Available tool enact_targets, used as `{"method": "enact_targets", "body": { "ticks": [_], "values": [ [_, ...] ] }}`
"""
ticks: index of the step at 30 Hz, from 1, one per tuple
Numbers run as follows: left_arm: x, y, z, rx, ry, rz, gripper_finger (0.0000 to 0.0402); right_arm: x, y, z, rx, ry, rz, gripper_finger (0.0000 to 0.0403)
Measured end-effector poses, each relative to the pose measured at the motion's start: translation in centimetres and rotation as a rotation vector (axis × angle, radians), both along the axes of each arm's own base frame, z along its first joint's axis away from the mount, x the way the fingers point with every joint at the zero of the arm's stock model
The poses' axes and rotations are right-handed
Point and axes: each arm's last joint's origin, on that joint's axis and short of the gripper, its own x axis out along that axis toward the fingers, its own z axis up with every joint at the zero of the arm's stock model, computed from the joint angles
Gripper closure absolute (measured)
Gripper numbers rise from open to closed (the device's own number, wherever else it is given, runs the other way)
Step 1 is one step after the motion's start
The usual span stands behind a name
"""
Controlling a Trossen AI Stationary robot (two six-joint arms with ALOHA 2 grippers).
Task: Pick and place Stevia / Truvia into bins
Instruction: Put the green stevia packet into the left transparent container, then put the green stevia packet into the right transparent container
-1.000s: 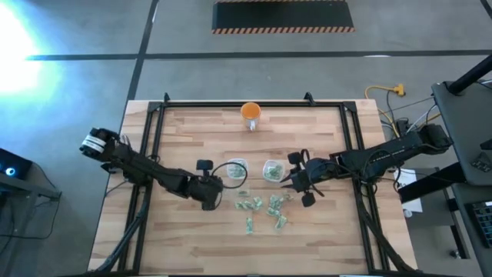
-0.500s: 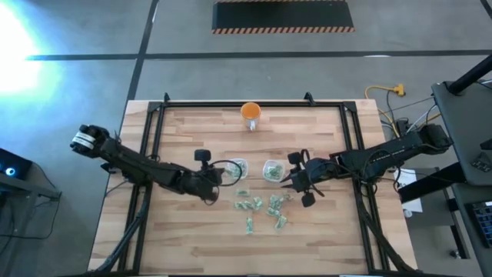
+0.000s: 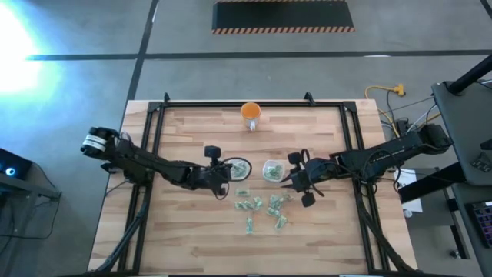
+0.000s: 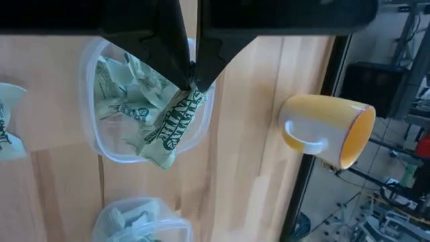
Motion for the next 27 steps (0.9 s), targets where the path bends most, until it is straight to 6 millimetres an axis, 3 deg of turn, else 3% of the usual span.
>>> {"method": "enact_targets", "body": {
  "ticks": [14,27],
  "values": [
    [0.18,-0.05,-0.34,0.014,0.007,-0.015,0.0396,-0.06,-0.01,-0.08,0.001,0.01,-0.002,0.0344],
    [0.41,-0.07,-0.2,0.04,-0.01,-0.018,0.0323,-0.12,-0.02,-0.16,0.014,0.023,-0.013,0.0346]
  ]
}}
